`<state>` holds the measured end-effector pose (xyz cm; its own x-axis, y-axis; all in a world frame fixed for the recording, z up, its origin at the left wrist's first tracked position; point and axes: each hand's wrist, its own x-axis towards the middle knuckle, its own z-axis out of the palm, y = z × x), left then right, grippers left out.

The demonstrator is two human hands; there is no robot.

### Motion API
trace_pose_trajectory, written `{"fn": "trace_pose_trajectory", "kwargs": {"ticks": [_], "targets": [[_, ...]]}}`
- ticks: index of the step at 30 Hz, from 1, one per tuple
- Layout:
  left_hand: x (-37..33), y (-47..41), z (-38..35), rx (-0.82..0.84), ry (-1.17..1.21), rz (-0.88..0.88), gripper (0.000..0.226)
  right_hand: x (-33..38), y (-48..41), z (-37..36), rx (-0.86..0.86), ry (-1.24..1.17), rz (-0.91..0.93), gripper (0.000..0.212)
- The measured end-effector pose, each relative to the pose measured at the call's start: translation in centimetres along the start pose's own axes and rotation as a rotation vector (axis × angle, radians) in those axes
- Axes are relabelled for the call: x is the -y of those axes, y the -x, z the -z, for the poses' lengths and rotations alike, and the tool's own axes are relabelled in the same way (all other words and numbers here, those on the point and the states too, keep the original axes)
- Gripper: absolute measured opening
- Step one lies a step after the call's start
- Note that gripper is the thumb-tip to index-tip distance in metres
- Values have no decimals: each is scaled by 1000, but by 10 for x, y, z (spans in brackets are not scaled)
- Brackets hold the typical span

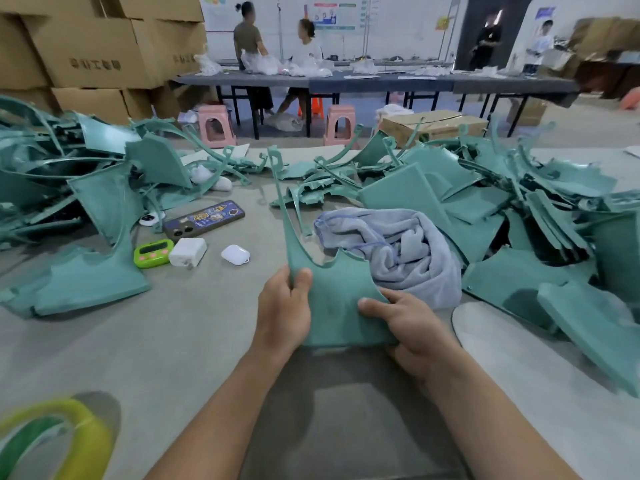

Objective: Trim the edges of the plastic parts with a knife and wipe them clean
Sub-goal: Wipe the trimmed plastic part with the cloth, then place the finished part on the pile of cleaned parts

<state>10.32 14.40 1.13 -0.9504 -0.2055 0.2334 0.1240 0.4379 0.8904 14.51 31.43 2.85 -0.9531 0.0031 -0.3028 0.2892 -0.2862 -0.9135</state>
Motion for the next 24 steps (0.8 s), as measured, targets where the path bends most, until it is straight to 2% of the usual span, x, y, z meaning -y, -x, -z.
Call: {"fn": "trace_pose_trajectory", "kwargs": {"ticks": [3, 4, 6, 10, 13, 16, 20, 24], "targets": [[-7, 6, -3, 19, -8, 66, 31, 0, 3, -4, -59, -50, 21, 16], [-11, 11, -4, 68, -9, 68, 24, 1, 5, -4, -82, -71, 35, 15], [-14, 22, -4, 111, 20, 22, 28, 1, 9, -6, -106, -102, 43, 18], [-29, 35, 0, 70, 77, -85, 19, 5, 28, -3, -52, -171, 42, 31], [-45, 38, -1, 70, 141, -60, 28, 11, 47, 8, -22, -191, 103, 29], [-67, 56, -15, 168, 235, -2, 30, 17, 74, 34, -31, -275, 159, 29], [-95, 97, -44, 278, 371, 65, 15, 12, 117, 78, -58, -355, 189, 29], [-119, 153, -80, 493, 383, 49, 23, -9, 171, 127, -200, -478, 190, 28]]}}
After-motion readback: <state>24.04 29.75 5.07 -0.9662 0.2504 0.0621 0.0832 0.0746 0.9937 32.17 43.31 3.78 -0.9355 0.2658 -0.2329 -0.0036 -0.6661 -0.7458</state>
